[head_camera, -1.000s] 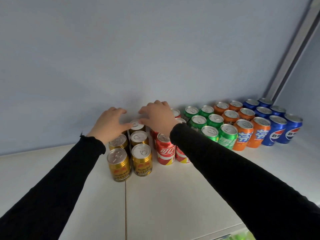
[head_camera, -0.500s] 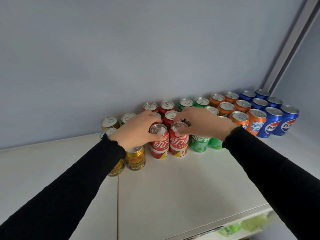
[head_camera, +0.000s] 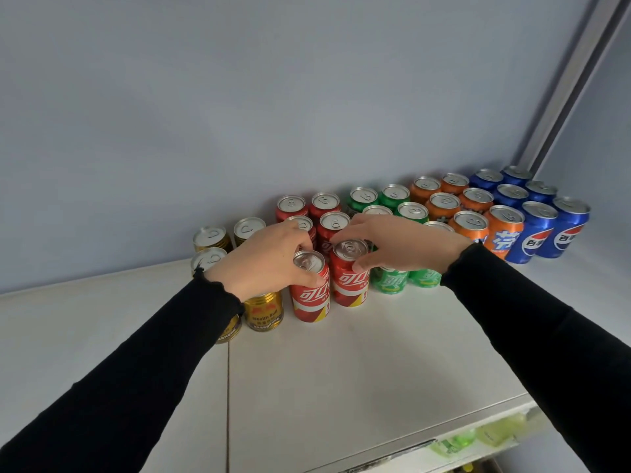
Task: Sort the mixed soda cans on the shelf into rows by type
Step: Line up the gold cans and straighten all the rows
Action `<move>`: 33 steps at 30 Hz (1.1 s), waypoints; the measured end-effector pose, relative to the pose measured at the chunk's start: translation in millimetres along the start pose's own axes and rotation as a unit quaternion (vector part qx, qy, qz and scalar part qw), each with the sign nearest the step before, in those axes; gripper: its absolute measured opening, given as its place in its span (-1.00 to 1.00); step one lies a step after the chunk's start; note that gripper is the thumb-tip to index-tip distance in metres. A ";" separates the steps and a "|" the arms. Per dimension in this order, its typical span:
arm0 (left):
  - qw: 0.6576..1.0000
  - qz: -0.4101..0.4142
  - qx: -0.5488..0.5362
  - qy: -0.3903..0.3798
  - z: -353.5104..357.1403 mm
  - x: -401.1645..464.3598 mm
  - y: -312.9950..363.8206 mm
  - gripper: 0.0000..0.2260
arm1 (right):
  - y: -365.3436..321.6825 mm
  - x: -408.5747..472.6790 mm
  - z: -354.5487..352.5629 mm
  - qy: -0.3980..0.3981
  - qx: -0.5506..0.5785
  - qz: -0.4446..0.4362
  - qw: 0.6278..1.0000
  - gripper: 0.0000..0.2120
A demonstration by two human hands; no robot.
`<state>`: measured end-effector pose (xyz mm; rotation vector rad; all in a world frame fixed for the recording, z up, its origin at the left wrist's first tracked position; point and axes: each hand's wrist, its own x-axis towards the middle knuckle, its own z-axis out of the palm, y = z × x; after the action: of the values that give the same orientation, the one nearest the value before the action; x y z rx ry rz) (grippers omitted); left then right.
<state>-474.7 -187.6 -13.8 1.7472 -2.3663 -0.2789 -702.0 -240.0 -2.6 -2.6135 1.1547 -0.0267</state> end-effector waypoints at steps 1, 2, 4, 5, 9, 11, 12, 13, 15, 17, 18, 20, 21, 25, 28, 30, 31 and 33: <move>1.000 0.000 -0.007 -0.006 -1.9 -0.1 -0.2 -0.55 | -1.6 -2.2 -4.2 -0.008 0.012 0.003 1.000 -0.48; 1.000 0.002 -0.017 -0.003 -5.4 0.0 -0.1 -0.53 | -2.6 -3.7 -10.0 -0.005 0.037 0.006 0.999 -0.50; 0.998 -0.010 -0.035 0.042 -14.8 4.6 -4.0 -0.54 | -3.3 -1.8 -23.7 0.055 0.093 0.018 0.994 -0.58; 0.996 -0.024 -0.037 0.081 -18.5 10.0 -8.0 -0.57 | -2.5 3.5 -29.4 0.103 0.096 0.026 0.990 -0.63; 0.993 -0.067 0.000 0.099 -17.3 34.4 -19.0 -0.54 | 0.2 39.8 -24.2 0.141 -0.005 0.081 0.987 -0.56; 0.996 -0.059 0.009 0.070 -9.8 39.7 -14.9 -0.53 | 1.9 54.5 -11.2 0.111 -0.030 0.091 0.989 -0.48; 0.996 -0.053 0.014 0.070 -6.2 40.8 -13.3 -0.56 | 2.7 59.1 -6.0 0.103 -0.042 0.089 0.990 -0.48; 0.996 -0.052 0.018 0.074 -3.5 41.1 -13.4 -0.60 | 4.1 62.0 -2.4 0.100 -0.053 0.084 0.990 -0.50; 0.995 -0.053 0.020 0.085 -0.7 42.1 -17.7 -0.63 | 7.6 64.7 0.3 0.099 -0.061 0.076 0.990 -0.53; 0.995 -0.059 0.011 0.077 -1.6 43.6 -20.7 -0.62 | 8.4 64.5 -0.9 0.092 -0.059 0.070 0.992 -0.53; 0.996 -0.056 0.003 0.071 -2.4 44.1 -21.2 -0.62 | 8.3 64.0 -1.7 0.086 -0.056 0.067 0.993 -0.54; 0.997 -0.056 -0.006 0.060 -4.5 44.6 -21.0 -0.62 | 7.5 61.7 -3.8 0.076 -0.042 0.062 0.994 -0.54; 0.997 -0.056 -0.001 0.057 -6.1 44.5 -21.0 -0.62 | 6.7 60.0 -5.1 0.074 -0.035 0.061 0.995 -0.54; 0.998 -0.056 0.022 0.032 -10.5 43.2 -25.3 -0.59 | 6.6 59.7 -6.5 0.065 -0.015 0.054 0.996 -0.55; 0.998 -0.045 0.031 0.006 -13.9 44.8 -27.0 -0.60 | 7.2 60.9 -10.4 0.045 -0.018 0.050 0.998 -0.55; 0.998 -0.045 0.021 -0.025 -19.6 48.1 -31.6 -0.60 | 10.3 59.8 -19.1 0.033 0.015 0.055 0.998 -0.57; 0.998 -0.048 0.014 -0.026 -23.0 51.2 -36.2 -0.58 | 12.8 60.0 -24.4 0.045 0.042 0.061 0.996 -0.61; 0.997 -0.067 0.005 0.028 -28.7 59.2 -47.4 -0.55 | 18.2 65.2 -34.2 0.125 0.078 0.067 0.987 -0.69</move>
<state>-440.7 -259.1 3.9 1.8955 -2.2211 -0.2346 -675.3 -307.6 19.1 -2.4406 1.3477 -0.4103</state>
